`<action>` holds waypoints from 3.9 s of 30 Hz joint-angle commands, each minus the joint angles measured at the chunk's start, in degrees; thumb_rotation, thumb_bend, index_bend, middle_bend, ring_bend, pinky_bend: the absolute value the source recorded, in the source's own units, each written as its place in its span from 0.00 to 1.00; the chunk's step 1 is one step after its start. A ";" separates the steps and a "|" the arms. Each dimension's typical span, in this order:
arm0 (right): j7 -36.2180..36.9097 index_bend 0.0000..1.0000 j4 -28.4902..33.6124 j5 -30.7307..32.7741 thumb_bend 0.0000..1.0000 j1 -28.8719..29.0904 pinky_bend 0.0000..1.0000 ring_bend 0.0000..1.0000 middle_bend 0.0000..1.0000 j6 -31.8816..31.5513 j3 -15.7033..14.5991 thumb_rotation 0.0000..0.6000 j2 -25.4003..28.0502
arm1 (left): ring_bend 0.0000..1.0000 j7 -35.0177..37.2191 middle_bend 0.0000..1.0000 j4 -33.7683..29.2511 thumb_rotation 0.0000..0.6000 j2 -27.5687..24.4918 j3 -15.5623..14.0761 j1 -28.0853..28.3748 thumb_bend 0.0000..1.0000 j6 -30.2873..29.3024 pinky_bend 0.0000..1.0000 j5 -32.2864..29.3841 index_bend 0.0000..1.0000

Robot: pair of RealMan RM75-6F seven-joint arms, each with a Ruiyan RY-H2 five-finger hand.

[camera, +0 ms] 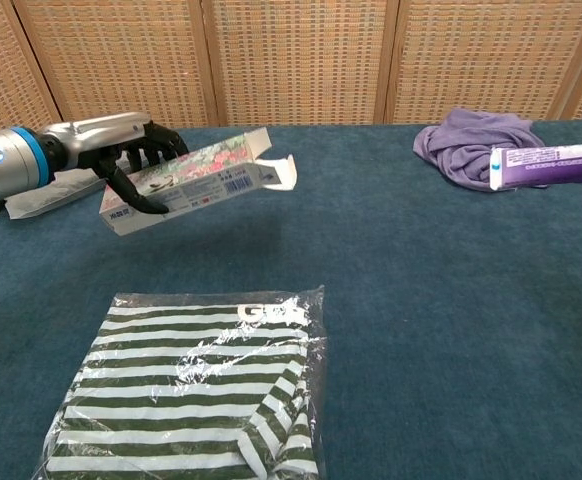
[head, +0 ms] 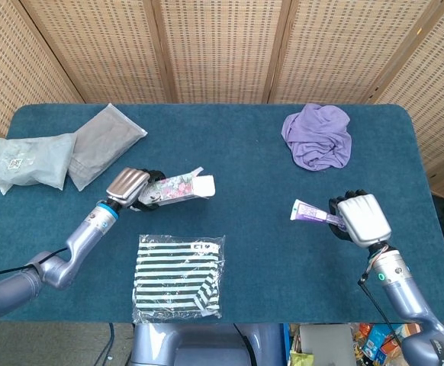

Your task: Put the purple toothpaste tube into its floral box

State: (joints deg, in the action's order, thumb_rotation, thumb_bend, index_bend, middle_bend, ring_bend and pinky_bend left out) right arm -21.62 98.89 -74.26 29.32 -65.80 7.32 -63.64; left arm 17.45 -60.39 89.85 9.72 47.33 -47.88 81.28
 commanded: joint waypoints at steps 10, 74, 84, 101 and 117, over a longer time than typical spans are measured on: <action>-8.53 0.63 12.28 -0.14 0.54 4.53 0.42 0.46 0.62 0.16 6.49 1.00 11.48 | 0.41 29.80 0.46 8.26 1.00 3.46 -3.23 -3.49 0.25 -21.06 0.48 12.47 0.50; -43.08 0.65 27.30 29.46 0.56 35.05 0.42 0.47 0.63 6.13 5.71 1.00 16.25 | 0.41 23.90 0.48 9.96 1.00 10.94 -2.51 4.34 0.25 -23.34 0.48 10.89 0.52; -45.67 0.65 27.62 29.80 0.56 37.56 0.42 0.47 0.63 6.37 3.78 1.00 15.09 | 0.41 22.18 0.48 9.71 1.00 11.05 -2.65 5.11 0.25 -22.97 0.48 11.00 0.52; -52.63 0.00 30.00 23.66 0.00 38.13 0.00 0.00 0.00 -2.33 2.07 1.00 13.00 | 0.41 24.91 0.48 9.08 1.00 14.07 -1.45 5.85 0.25 -22.50 0.48 9.33 0.52; -33.52 0.00 21.96 12.81 0.00 27.43 0.00 0.00 0.00 -4.83 1.74 1.00 19.22 | 0.41 24.98 0.48 10.34 1.00 12.05 -2.18 4.20 0.25 -25.79 0.48 10.36 0.52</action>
State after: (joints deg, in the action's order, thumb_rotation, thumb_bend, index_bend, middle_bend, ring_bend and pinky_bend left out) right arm -62.76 125.46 -56.55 60.21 -71.63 9.67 -45.38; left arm 43.02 -50.13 102.63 7.94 51.88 -73.21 91.21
